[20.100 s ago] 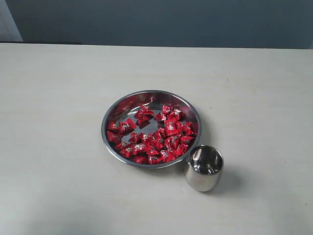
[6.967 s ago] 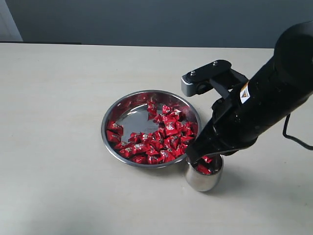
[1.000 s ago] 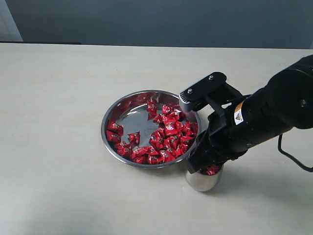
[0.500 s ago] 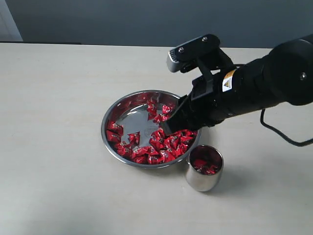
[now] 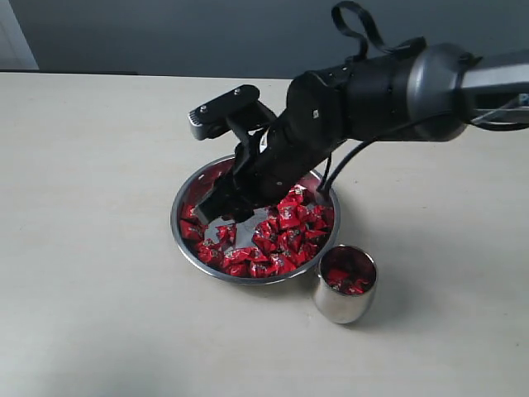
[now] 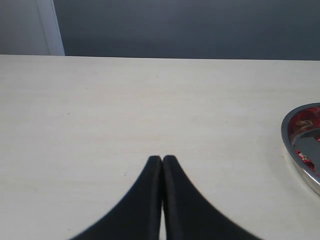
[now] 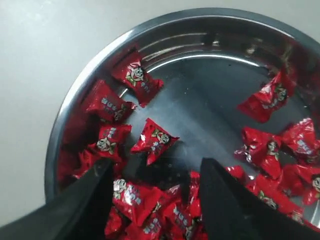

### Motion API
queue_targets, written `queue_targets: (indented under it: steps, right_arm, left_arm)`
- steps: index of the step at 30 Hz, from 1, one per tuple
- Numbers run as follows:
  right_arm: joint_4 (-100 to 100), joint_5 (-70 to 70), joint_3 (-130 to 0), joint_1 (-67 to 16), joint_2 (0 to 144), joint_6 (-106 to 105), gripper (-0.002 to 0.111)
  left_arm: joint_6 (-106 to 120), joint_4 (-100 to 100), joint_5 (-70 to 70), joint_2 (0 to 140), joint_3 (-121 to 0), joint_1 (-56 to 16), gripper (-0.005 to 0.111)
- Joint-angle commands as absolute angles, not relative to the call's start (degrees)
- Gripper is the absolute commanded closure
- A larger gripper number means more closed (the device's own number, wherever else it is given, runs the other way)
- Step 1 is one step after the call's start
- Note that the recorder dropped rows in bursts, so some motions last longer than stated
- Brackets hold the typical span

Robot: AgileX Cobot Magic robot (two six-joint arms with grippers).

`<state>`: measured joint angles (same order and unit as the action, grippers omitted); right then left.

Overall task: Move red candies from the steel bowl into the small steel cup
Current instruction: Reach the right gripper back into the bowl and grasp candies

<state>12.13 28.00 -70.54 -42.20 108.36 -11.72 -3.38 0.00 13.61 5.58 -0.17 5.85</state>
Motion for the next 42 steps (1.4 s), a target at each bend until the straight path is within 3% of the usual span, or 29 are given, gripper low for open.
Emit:
queue_targets:
  steps: [1,15,22,26,36,42]
  right_arm:
    - [12.3,29.7,-74.6,-42.3,114.0,-12.2,0.057]
    - [15.9,31.2,-79.4,-42.3,121.3,-12.2,0.060]
    - [15.5,32.3,-79.8,-42.3,122.1,-12.2,0.087]
    - [15.5,32.2,-79.8,-42.3,120.6,-12.1,0.109]
    - [14.7,36.4,-79.0,-42.3,107.4,-11.8,0.109]
    - [11.2,36.3,-70.1,-42.3,93.9,-10.0,0.109]
  left_arm:
    - [-3.5,0.0,13.3,5.3,0.0,5.6,0.106]
    - [-3.5,0.0,13.3,5.3,0.0,5.6,0.106]
    - [-3.5,0.0,13.3,5.3,0.0,5.6,0.106]
    - [-3.5,0.0,13.3,5.3,0.0,5.6,0.106]
    - [-3.5,0.0,13.3,5.3,0.0,5.6,0.106]
    - [-3.5,0.0,13.3,5.3,0.0,5.6,0.106]
